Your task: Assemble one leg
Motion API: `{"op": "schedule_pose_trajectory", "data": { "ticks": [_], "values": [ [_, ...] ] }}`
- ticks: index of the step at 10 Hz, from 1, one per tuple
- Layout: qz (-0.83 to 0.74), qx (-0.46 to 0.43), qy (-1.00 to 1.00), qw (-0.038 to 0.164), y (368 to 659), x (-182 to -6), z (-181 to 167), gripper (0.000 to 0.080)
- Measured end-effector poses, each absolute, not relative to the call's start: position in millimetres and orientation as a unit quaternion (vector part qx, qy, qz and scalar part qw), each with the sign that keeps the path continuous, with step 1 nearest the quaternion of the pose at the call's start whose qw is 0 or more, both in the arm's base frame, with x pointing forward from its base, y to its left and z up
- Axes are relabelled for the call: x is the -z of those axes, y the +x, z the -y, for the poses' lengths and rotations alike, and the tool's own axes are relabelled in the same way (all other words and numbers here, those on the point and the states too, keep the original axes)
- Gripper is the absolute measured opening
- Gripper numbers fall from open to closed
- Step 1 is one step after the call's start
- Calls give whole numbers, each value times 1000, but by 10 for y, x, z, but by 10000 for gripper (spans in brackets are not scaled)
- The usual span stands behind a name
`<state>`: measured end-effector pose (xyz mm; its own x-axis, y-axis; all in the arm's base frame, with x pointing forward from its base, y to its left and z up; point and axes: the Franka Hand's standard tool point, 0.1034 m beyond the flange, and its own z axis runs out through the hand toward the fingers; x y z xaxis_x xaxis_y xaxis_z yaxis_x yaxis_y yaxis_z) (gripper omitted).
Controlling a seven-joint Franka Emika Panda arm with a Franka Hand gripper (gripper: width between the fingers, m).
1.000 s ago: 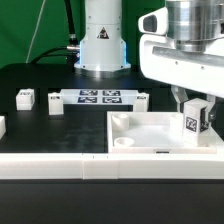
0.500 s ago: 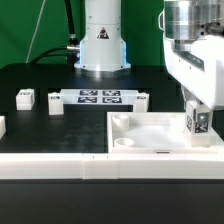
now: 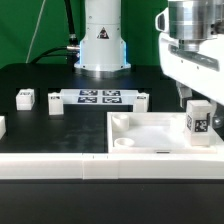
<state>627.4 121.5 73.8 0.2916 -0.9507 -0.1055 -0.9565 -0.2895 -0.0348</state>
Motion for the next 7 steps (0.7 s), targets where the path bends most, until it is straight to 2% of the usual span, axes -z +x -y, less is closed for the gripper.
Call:
{"op": "schedule_pose_trajectory", "data": {
  "ticks": [5,7],
  "values": [
    [-348,-16,-936,51,6275,-741,-1256,649],
    [-244,-9,-968,47,6266,-741,-1298,649]
  ]
}}
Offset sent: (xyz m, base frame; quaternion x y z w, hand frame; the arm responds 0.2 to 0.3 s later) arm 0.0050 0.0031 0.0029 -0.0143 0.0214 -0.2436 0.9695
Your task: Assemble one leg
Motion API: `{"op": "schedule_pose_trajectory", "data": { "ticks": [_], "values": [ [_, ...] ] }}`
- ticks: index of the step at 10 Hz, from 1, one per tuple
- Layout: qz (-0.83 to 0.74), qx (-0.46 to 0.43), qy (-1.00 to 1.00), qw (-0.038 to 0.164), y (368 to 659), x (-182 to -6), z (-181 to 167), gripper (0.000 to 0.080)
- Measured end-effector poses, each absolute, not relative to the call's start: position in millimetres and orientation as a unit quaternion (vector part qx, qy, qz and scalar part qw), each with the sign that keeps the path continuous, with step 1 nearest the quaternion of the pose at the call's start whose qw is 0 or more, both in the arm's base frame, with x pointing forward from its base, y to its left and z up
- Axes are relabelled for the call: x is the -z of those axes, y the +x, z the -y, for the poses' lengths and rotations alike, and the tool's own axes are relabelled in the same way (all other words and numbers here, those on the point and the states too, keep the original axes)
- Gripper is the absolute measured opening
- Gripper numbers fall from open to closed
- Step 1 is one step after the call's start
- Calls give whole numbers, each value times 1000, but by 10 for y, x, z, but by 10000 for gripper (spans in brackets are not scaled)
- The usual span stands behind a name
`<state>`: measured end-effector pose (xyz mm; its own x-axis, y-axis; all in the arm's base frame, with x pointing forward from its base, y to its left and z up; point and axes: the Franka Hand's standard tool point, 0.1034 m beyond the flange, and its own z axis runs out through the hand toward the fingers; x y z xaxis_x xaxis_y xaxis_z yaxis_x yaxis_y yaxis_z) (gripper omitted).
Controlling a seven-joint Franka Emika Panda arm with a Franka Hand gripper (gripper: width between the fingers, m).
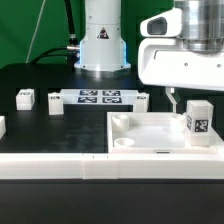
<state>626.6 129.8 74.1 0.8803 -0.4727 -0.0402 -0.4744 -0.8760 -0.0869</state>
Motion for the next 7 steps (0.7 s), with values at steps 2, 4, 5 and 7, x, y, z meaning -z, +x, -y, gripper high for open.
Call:
{"op": "schedule_pose_trajectory", "data": {
  "ticks": [2,4,5,7],
  "values": [
    [-140,-2,-989,41,6266,-742,-1296,649],
    [-64,1,-997,40,6281,-738,-1203,649],
    [-14,3,-999,38,6287,-738,-1174,649],
    [21,5,-999,38,6294,-741,-1159,649]
  ]
}}
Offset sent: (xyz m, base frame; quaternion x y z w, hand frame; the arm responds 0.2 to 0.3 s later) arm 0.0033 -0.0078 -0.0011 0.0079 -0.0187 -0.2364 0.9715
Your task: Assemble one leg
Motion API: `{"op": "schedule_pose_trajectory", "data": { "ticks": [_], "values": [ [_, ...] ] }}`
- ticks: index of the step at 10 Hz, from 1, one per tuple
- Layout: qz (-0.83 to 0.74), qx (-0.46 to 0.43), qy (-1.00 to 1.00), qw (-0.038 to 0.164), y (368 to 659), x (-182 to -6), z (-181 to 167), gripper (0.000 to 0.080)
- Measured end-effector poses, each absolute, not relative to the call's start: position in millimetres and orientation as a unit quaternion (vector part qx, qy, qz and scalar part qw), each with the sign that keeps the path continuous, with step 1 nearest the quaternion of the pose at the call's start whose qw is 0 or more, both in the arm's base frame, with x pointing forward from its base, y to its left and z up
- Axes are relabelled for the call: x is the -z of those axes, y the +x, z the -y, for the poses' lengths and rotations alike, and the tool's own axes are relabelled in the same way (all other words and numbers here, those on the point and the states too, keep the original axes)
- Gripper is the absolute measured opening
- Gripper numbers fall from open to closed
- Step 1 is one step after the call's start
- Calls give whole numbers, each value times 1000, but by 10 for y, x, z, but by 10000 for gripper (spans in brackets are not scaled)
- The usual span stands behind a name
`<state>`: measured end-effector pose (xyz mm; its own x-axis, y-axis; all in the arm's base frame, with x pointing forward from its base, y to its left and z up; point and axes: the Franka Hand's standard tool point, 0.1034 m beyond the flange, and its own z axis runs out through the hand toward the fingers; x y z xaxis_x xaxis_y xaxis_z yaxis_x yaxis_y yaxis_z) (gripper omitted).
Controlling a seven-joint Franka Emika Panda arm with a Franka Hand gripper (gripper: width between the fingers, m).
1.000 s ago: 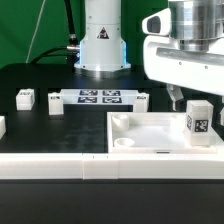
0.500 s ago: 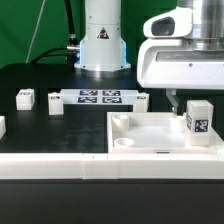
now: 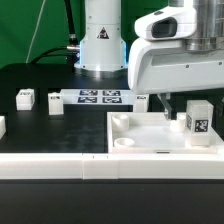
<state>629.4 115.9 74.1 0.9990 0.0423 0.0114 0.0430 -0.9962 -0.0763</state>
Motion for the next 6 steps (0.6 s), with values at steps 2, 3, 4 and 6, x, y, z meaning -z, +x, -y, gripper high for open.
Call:
{"op": "schedule_pose_trajectory", "data": {
  "ticks": [2,3,4,6],
  "values": [
    [21,5,-999,38,6294,-741,-1157,542],
    [21,5,-999,38,6294,-740,-1157,542],
    [12,5,-999,39,6294,-741,-1159,342],
    [0,4,-999,38,6293,-739,-1160,290]
  ]
}}
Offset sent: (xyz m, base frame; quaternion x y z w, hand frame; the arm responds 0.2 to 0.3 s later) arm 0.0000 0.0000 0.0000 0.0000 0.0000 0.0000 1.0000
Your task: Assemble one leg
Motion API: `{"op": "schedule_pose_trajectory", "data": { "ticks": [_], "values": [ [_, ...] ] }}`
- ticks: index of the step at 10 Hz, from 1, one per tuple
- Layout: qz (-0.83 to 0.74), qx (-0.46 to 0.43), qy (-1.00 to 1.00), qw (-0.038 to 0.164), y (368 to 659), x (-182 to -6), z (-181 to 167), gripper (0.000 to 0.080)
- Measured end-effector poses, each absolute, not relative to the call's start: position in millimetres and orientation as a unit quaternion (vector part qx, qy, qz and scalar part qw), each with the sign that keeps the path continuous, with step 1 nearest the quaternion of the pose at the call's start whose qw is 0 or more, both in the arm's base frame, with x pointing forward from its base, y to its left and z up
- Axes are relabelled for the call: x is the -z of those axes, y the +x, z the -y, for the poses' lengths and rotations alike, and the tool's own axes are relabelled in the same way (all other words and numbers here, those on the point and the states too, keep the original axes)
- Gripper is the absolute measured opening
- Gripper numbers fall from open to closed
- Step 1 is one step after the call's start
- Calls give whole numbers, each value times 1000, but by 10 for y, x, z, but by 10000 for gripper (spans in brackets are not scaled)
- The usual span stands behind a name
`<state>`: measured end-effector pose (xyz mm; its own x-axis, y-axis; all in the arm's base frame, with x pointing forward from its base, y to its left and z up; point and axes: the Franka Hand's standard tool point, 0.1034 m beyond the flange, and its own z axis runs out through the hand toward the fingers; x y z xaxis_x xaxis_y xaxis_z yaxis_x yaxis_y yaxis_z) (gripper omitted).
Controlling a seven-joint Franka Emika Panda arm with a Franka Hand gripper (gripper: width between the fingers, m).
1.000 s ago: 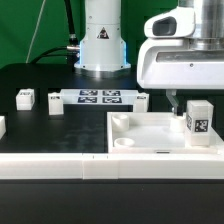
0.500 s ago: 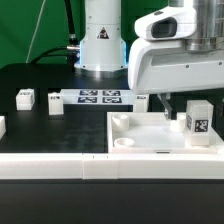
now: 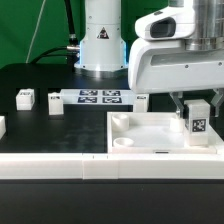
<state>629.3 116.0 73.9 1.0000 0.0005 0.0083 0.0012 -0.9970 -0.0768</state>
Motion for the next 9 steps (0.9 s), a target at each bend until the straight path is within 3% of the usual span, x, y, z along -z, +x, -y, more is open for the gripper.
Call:
{"op": "schedule_pose_trajectory", "data": {
  "ticks": [9],
  "values": [
    [-471,-19,-881,43,6278,-717,-1149,291]
  ]
}}
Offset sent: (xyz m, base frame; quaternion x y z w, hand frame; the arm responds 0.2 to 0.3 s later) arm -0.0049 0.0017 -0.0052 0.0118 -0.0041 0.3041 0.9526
